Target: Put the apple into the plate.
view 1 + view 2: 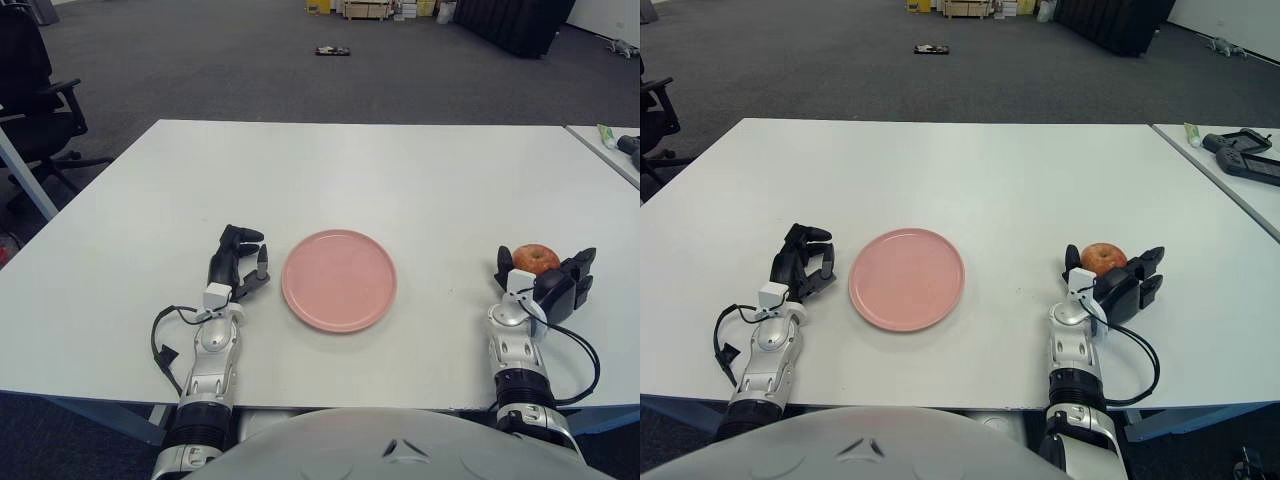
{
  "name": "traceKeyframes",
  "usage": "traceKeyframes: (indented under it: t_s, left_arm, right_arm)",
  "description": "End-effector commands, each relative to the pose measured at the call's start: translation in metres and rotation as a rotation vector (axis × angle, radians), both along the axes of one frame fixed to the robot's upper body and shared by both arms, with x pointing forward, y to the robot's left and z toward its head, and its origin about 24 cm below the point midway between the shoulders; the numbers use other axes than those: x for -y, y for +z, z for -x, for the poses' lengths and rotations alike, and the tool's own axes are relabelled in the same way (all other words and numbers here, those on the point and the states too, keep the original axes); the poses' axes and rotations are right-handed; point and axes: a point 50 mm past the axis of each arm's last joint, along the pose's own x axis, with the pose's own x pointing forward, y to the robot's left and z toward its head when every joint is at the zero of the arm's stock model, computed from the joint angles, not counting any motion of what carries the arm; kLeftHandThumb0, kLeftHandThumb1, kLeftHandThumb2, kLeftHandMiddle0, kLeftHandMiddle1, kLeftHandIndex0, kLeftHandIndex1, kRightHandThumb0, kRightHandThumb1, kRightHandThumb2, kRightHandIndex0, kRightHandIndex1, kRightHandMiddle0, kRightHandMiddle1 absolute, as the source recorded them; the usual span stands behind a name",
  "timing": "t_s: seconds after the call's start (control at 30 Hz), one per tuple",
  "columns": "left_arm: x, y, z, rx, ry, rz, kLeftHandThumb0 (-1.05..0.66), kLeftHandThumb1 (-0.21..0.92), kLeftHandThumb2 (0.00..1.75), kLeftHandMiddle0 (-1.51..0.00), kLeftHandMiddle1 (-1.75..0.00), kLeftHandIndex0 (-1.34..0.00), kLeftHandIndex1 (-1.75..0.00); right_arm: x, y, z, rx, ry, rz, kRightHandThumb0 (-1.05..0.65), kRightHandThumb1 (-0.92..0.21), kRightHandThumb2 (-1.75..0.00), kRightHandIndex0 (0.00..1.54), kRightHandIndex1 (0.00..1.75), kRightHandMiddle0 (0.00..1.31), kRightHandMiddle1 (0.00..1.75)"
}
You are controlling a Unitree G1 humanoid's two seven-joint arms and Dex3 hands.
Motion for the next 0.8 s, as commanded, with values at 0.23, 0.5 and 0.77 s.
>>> traceKeyframes:
  t_s: [0.23, 0.5, 0.77]
  left_arm:
    - [-0.0026, 0.0019, 0.0003, 0.002, 0.014, -0.006, -0.39, 0.64, 0.92, -0.61, -1.62, -0.37, -1.75]
    - [-0.0027, 0.0014, 0.0006, 0.0, 0.013, 0.003, -0.39, 0.65, 0.91, -0.61, -1.63, -0.36, -1.75]
    - [-0.0028, 0.0012, 0.0004, 0.0, 0.02, 0.007, -0.39, 0.64, 0.91, -0.63, -1.61, -0.36, -1.75]
  right_arm:
    - [0.0005, 0.0011, -0.0048, 0.076, 0.008, -0.032, -0.44, -0.3, -1.15, 0.0, 1.05, 0.0, 1.04]
    - [0.0015, 0.0042, -0.0039, 0.112, 0.035, -0.023, -0.18, -0.28, -1.26, 0.23, 1.64, 0.05, 1.64]
    - [0.0025, 0.0071, -0.0021, 0.116, 0.026, -0.029, -0.02, -0.21, -1.43, 0.65, 1.74, 0.46, 1.72]
